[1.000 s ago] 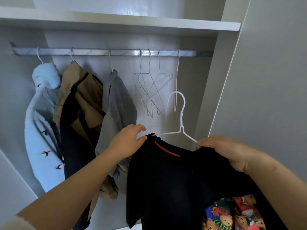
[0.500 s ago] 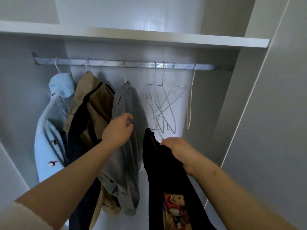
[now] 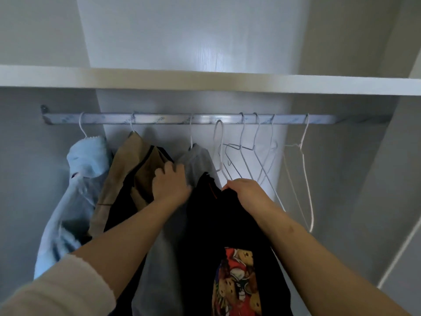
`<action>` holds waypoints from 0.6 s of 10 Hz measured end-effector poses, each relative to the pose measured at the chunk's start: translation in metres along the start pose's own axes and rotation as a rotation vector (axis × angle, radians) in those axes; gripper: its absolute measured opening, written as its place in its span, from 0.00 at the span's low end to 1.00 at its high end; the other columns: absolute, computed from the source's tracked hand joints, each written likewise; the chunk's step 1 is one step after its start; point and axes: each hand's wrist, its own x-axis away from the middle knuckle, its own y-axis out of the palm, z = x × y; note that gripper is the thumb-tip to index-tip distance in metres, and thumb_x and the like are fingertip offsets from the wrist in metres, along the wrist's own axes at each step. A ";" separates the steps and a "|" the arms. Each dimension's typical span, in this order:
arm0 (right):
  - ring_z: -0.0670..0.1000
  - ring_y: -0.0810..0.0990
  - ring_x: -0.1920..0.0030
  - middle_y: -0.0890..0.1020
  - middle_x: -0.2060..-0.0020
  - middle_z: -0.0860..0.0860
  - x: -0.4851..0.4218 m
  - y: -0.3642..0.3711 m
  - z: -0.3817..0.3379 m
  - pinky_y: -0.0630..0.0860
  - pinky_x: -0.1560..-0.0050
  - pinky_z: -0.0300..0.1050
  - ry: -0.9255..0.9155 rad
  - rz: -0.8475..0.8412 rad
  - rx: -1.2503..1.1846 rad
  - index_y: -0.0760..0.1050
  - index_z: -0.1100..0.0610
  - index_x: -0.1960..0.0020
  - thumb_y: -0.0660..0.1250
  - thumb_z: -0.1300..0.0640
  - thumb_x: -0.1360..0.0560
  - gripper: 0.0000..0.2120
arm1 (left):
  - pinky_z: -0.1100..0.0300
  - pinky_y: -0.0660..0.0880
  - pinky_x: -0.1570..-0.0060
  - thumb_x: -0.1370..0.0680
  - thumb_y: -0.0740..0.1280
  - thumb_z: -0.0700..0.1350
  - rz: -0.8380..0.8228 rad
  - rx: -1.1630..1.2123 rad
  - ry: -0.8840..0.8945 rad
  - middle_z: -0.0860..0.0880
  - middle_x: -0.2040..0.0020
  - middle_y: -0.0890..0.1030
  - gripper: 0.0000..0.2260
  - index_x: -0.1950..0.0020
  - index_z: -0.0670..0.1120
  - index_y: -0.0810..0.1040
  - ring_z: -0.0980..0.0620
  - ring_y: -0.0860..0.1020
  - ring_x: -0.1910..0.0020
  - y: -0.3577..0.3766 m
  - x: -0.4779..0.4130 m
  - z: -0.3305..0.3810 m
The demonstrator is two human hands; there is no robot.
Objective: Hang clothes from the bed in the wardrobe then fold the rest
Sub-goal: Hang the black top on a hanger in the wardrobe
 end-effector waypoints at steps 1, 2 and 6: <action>0.48 0.76 0.61 0.78 0.60 0.53 -0.025 0.006 -0.015 0.67 0.68 0.27 -0.137 0.085 0.023 0.78 0.62 0.48 0.60 0.62 0.23 0.10 | 0.52 0.68 0.53 0.20 0.58 0.45 -0.113 0.154 0.053 0.38 0.33 0.64 0.25 0.25 0.48 0.52 0.36 0.72 0.43 0.012 -0.022 -0.016; 0.50 0.78 0.55 0.79 0.55 0.55 -0.039 0.016 -0.027 0.65 0.63 0.27 -0.179 0.046 0.053 0.78 0.64 0.45 0.59 0.65 0.23 0.11 | 0.51 0.70 0.49 0.22 0.61 0.47 -0.102 0.407 0.056 0.37 0.39 0.73 0.24 0.28 0.49 0.58 0.36 0.74 0.45 0.013 -0.034 -0.036; 0.47 0.69 0.71 0.72 0.70 0.51 -0.101 0.076 -0.031 0.67 0.76 0.33 -0.141 0.075 0.085 0.72 0.58 0.65 0.59 0.61 0.22 0.12 | 0.59 0.70 0.53 0.26 0.67 0.46 -0.102 0.996 -0.177 0.50 0.47 0.75 0.19 0.38 0.55 0.66 0.49 0.74 0.51 0.020 -0.023 -0.087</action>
